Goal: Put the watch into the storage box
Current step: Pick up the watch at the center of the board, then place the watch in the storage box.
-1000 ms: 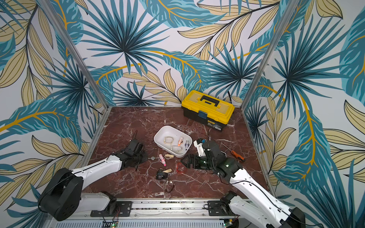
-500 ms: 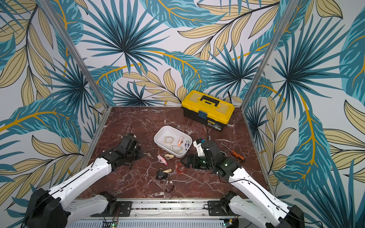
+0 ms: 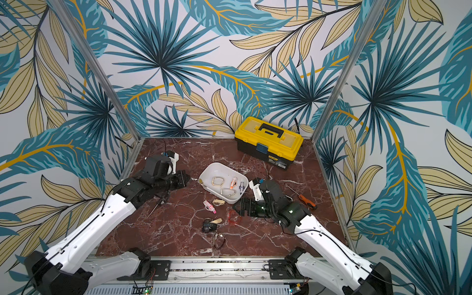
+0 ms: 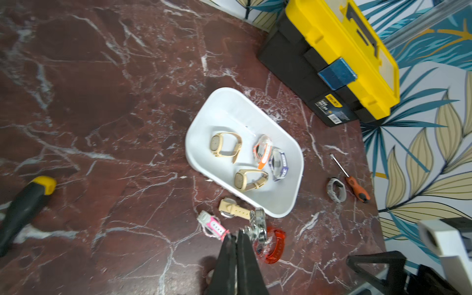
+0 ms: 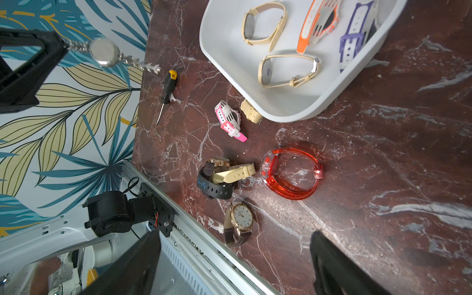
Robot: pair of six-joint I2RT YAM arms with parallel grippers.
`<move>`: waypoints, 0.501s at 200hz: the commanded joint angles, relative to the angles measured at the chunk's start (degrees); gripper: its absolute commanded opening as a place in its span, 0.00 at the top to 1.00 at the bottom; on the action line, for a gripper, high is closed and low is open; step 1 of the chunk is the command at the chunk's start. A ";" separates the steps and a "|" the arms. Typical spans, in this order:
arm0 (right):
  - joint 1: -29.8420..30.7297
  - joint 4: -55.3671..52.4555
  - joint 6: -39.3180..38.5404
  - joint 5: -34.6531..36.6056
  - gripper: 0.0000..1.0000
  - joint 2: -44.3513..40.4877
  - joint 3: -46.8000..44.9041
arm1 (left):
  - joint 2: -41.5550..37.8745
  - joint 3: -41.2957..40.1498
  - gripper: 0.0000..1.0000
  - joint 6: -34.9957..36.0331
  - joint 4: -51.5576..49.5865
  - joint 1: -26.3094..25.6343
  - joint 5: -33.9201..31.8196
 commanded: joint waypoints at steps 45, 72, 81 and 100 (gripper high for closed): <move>0.30 -1.03 -0.85 1.80 0.06 -1.05 0.46 | 20.55 9.19 1.00 3.63 7.59 -3.62 5.73; 0.30 -1.65 -0.70 2.06 0.06 -2.15 -0.32 | 26.97 10.00 1.00 3.92 11.82 -3.89 6.22; 0.30 -1.74 -0.60 2.15 0.06 -2.49 -0.65 | 28.67 10.40 1.00 3.92 12.90 -3.89 6.67; 0.33 -1.61 -0.38 2.16 0.06 -2.69 -1.27 | 31.37 10.38 1.00 3.86 15.84 -4.13 7.74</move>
